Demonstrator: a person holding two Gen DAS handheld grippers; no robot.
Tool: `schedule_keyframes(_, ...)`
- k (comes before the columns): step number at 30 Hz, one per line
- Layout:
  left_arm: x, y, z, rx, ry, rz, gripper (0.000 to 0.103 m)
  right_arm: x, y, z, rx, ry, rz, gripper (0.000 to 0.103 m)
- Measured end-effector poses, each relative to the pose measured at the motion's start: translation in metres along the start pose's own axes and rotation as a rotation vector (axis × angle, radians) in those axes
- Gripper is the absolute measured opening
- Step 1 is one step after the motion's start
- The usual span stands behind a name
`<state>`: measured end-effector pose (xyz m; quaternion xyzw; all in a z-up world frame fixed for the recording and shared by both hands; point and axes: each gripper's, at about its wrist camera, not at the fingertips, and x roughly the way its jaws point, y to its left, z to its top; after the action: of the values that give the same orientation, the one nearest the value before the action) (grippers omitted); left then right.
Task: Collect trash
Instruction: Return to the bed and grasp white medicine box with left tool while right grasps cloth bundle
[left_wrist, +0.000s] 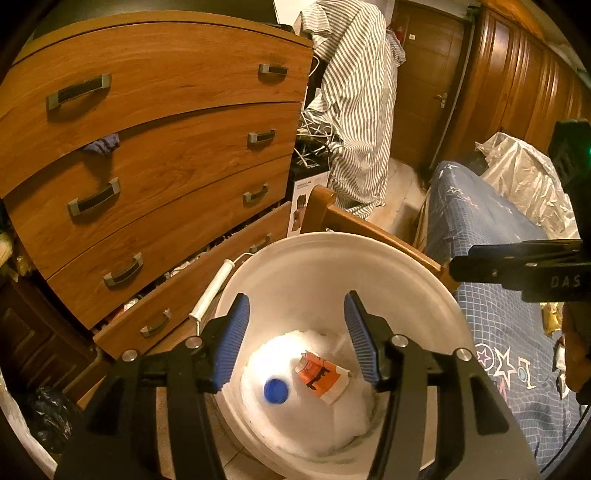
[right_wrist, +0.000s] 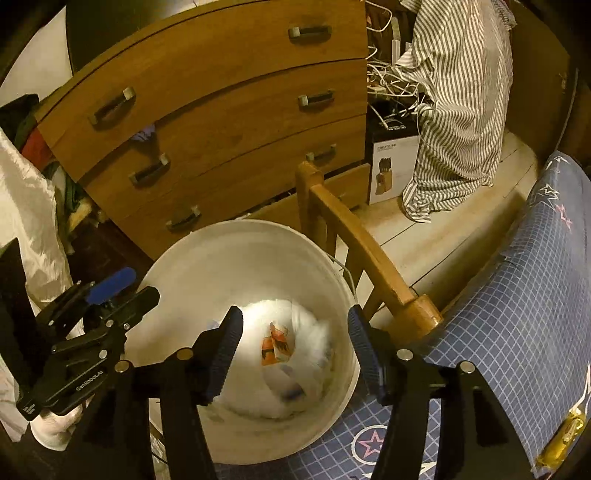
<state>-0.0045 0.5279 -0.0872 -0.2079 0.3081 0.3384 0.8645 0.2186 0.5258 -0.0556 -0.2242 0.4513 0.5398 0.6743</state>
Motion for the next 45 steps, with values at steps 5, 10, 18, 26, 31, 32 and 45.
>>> schedule_keyframes(5,-0.009,-0.008,0.000,0.015,-0.012,-0.008,0.051,-0.027,-0.008,-0.013,0.028,-0.050,0.017,0.060)
schedule_keyframes(10,-0.027,-0.034,-0.006,0.048,-0.029,-0.056,0.051,-0.076,-0.017,-0.052,0.050,-0.141,0.029,0.060)
schedule_keyframes(18,-0.033,-0.142,-0.066,0.206,0.043,-0.267,0.051,-0.175,-0.057,-0.217,0.108,-0.296,-0.086,0.060)
schedule_keyframes(26,-0.024,-0.289,-0.148,0.466,0.184,-0.532,0.051,-0.246,-0.135,-0.405,0.359,-0.309,-0.212,0.061)
schedule_keyframes(31,-0.009,-0.372,-0.169,0.572,0.248,-0.657,0.061,-0.286,-0.176,-0.497,0.508,-0.337,-0.263,0.064)
schedule_keyframes(32,-0.003,-0.384,-0.171,0.576,0.260,-0.661,0.061,-0.292,-0.180,-0.508,0.532,-0.347,-0.267,0.065)
schedule_keyframes(45,-0.003,-0.473,-0.194,0.763,0.353,-0.835,0.067,-0.316,-0.235,-0.572,0.695,-0.417,-0.266,0.069)
